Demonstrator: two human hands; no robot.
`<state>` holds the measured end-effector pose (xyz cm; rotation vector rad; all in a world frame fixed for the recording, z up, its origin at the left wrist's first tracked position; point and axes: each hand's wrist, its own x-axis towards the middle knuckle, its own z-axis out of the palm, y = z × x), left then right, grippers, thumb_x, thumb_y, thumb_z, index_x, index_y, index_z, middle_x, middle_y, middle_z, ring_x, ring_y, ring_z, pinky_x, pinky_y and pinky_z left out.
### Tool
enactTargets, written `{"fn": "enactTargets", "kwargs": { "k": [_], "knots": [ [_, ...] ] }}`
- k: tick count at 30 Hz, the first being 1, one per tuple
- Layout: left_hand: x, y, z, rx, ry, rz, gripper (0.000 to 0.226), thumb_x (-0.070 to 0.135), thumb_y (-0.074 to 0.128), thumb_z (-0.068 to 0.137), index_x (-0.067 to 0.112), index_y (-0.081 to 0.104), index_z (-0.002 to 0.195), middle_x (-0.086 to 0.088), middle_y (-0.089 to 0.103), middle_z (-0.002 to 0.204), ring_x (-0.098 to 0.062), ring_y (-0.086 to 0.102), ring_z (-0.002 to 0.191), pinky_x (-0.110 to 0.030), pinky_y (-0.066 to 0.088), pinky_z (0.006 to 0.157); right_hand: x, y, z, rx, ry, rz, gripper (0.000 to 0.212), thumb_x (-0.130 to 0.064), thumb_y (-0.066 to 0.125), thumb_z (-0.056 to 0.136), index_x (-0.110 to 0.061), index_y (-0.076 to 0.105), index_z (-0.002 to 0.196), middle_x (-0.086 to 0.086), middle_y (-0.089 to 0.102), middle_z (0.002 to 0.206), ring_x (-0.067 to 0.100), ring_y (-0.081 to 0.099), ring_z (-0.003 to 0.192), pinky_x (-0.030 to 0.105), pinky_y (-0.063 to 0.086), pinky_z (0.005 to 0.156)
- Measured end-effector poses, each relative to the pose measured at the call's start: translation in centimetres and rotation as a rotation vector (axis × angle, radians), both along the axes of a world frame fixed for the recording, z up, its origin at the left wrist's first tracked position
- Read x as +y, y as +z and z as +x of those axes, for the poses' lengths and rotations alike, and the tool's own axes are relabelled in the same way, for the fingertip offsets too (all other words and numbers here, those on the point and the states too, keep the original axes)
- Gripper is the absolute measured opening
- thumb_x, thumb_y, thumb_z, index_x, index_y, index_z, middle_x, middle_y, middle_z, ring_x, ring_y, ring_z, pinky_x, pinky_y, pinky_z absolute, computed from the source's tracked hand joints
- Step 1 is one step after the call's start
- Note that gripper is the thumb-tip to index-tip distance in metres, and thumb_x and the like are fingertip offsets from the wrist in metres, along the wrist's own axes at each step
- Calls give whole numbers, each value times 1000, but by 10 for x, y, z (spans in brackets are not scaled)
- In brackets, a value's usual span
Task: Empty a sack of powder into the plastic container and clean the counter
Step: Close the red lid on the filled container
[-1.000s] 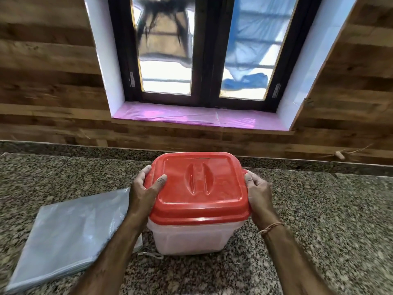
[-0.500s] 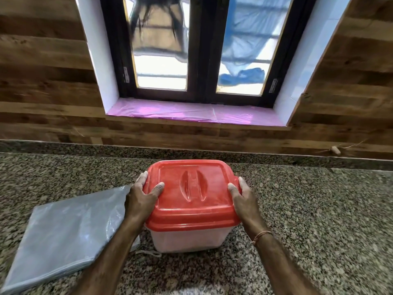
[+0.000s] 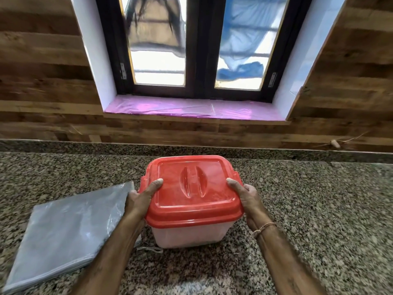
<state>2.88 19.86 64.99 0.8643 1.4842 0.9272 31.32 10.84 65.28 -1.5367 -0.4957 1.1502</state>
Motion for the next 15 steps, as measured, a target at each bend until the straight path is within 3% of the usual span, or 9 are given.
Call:
{"fn": "enactTargets", "kwargs": {
  "k": [2, 4, 7, 11, 13, 15],
  "knots": [
    [-4, 3, 3, 189, 42, 118, 106, 65, 89, 63, 6, 55, 144, -20, 72, 122, -33, 74, 94, -35, 60, 70, 0, 2, 1, -74, -36, -7, 101, -46, 93, 62, 4, 48, 138, 26, 73, 110, 34, 79, 76, 33, 62, 56],
    [-9, 7, 5, 372, 91, 227, 93, 61, 85, 72, 5, 58, 141, -20, 71, 124, -34, 72, 100, -39, 59, 78, 2, 3, 2, -143, -69, -3, 99, -44, 91, 66, 6, 47, 139, 25, 73, 108, 31, 79, 72, 34, 62, 56],
    [-11, 13, 5, 367, 67, 252, 89, 63, 81, 75, 7, 53, 138, -17, 69, 124, -34, 69, 102, -49, 60, 85, 4, 7, -4, -338, -88, -4, 88, -61, 89, 57, -3, 65, 119, 19, 76, 99, 30, 79, 73, 46, 66, 63],
    [-10, 13, 1, 420, -19, 271, 78, 60, 75, 84, 9, 48, 137, -16, 67, 124, -32, 66, 100, -40, 56, 79, 4, 5, -6, -411, -56, 12, 57, -55, 78, 79, -12, 64, 113, 14, 75, 99, 31, 78, 78, 52, 65, 67],
    [-11, 13, 3, 448, -47, 300, 69, 56, 71, 89, 9, 47, 134, -16, 67, 124, -29, 64, 96, -35, 51, 74, 3, 10, -9, -484, -34, 22, 55, -55, 71, 86, -13, 62, 120, 11, 74, 100, 26, 77, 80, 46, 66, 66],
    [-12, 14, 6, 509, -74, 334, 58, 50, 66, 95, 9, 47, 131, -17, 67, 124, -25, 59, 90, -30, 43, 65, 3, 13, -12, -631, -2, 11, 47, -47, 63, 96, -13, 60, 129, 5, 71, 97, 17, 72, 75, 32, 62, 58]
  ]
}}
